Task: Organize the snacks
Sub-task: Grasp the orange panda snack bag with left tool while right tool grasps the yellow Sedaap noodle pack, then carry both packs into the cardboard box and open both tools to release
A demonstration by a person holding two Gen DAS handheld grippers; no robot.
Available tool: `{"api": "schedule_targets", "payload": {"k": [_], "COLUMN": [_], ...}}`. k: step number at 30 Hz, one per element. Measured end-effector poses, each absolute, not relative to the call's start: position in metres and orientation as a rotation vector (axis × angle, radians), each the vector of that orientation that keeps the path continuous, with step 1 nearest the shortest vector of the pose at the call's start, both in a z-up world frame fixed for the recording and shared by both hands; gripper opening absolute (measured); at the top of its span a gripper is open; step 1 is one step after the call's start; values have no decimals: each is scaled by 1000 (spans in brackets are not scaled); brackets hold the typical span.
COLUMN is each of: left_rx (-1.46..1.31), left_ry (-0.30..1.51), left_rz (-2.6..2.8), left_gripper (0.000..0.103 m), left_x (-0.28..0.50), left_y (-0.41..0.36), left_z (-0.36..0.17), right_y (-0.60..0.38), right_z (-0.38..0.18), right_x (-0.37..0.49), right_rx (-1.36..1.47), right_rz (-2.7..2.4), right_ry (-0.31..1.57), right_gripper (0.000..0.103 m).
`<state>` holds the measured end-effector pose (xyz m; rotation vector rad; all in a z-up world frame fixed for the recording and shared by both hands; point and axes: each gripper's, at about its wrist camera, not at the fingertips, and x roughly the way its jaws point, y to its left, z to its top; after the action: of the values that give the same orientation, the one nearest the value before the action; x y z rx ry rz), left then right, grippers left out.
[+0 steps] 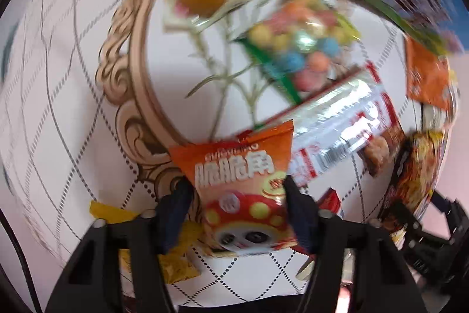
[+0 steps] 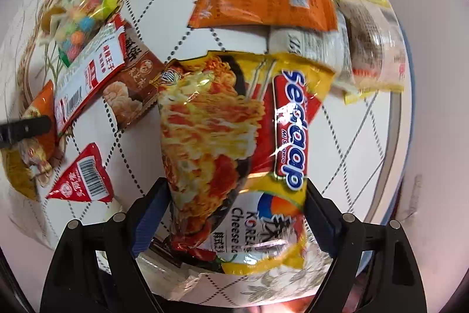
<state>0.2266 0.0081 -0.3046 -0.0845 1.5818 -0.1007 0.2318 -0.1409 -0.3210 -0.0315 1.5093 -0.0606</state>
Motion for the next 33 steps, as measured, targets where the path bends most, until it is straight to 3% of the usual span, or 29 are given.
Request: {"api": "schedule_targets", "payload": {"k": [6, 15, 25, 26, 33], "left_rx": [-44, -110, -120, -126, -148], "left_ry": [1560, 1583, 1427, 1409, 1315], "left_rz": [-165, -157, -216, -227, -286], "left_gripper": [53, 45, 45, 45, 45], "left_x": [215, 217, 210, 209, 249], "left_y": [-23, -2, -5, 23, -1], "left_z": [-300, -336, -236, -214, -125], "right_y": [-194, -172, -187, -186, -194], "right_z": [-329, -314, -212, -199, -114], "right_x": [223, 208, 179, 179, 215], "right_rx": [226, 230, 301, 294, 265], "right_rz": [-94, -99, 6, 21, 156], "right_ry": [1539, 1486, 1353, 1338, 1215], "right_gripper": [88, 87, 87, 87, 87]}}
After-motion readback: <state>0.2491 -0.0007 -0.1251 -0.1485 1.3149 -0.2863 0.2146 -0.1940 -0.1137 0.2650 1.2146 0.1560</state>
